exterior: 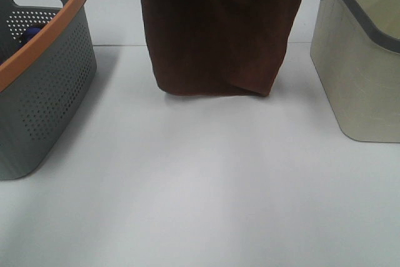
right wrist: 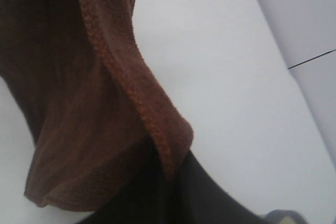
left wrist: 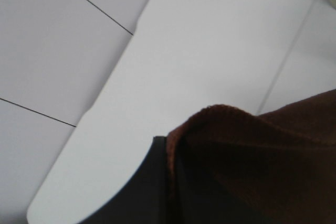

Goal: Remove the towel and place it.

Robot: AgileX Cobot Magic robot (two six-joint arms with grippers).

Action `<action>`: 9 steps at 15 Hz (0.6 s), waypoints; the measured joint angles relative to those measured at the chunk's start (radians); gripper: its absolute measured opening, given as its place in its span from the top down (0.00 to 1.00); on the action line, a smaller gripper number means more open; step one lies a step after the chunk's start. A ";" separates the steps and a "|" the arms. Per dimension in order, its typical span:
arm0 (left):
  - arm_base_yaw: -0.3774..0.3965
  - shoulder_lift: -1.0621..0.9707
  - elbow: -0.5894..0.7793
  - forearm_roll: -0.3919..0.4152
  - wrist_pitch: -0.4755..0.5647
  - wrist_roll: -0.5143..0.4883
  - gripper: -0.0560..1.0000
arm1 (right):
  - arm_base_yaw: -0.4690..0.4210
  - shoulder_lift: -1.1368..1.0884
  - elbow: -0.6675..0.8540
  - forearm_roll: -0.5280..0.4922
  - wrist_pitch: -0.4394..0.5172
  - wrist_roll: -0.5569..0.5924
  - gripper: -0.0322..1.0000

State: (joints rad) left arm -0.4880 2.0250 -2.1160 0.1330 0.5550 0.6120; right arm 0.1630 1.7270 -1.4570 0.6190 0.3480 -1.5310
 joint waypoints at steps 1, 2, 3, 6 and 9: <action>0.014 0.012 0.000 0.001 -0.043 0.000 0.95 | 0.000 0.024 -0.037 0.000 -0.008 -0.003 0.95; 0.035 0.036 0.000 0.002 -0.147 0.000 0.95 | 0.000 0.087 -0.131 0.000 -0.017 -0.020 0.95; 0.051 0.064 0.000 0.005 -0.254 0.000 0.95 | 0.000 0.150 -0.219 -0.001 -0.024 -0.028 0.95; 0.072 0.153 0.000 0.013 -0.494 0.000 0.95 | 0.000 0.286 -0.380 -0.007 -0.040 -0.061 0.95; 0.065 0.243 0.002 0.012 -0.336 -0.001 0.95 | 0.000 0.364 -0.402 -0.025 0.081 -0.074 0.95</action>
State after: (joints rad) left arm -0.4230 2.2680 -2.1140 0.1450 0.2190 0.6110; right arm 0.1630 2.0910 -1.8590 0.5940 0.4290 -1.6050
